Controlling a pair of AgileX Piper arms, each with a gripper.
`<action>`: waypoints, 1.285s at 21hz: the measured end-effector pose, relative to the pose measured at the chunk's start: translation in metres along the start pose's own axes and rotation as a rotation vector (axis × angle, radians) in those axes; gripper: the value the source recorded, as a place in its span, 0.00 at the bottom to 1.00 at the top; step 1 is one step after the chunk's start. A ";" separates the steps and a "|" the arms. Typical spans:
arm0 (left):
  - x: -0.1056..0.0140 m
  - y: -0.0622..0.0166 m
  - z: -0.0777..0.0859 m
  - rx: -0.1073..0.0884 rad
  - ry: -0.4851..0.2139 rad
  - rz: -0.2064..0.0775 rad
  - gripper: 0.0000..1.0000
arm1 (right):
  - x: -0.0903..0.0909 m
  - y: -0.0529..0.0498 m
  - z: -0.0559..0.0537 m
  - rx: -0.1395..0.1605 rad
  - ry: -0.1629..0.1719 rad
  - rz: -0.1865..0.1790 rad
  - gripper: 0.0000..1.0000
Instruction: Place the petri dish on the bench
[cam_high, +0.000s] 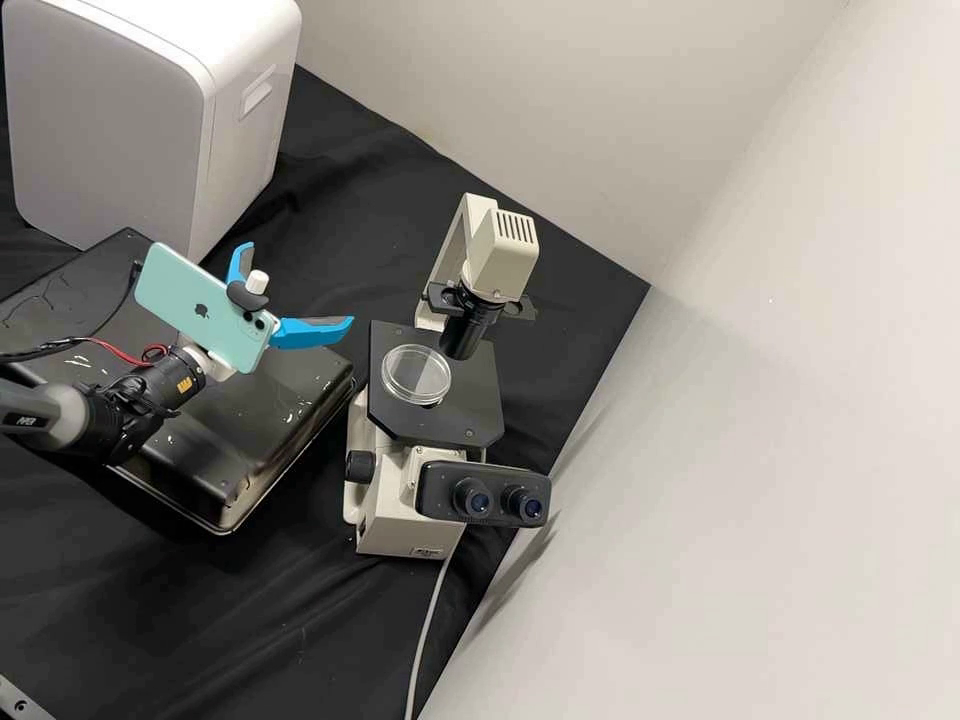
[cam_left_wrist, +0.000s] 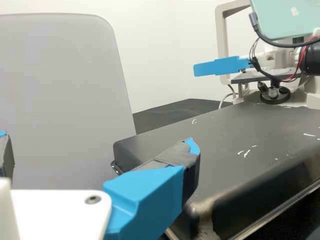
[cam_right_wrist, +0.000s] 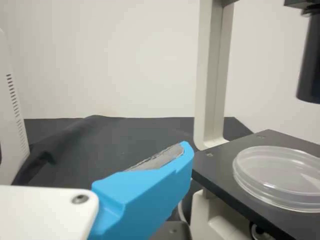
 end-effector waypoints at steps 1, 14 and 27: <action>0.000 0.0000 0.000 0.000 0.000 0.000 1.00 | -0.002 0.001 0.003 -0.001 -0.006 0.007 1.00; 0.000 0.0000 0.000 0.000 0.002 0.000 1.00 | -0.024 0.016 0.038 0.007 -0.075 0.074 1.00; 0.002 -0.0001 -0.004 0.003 0.031 0.000 1.00 | -0.017 0.036 0.066 0.006 -0.126 0.140 1.00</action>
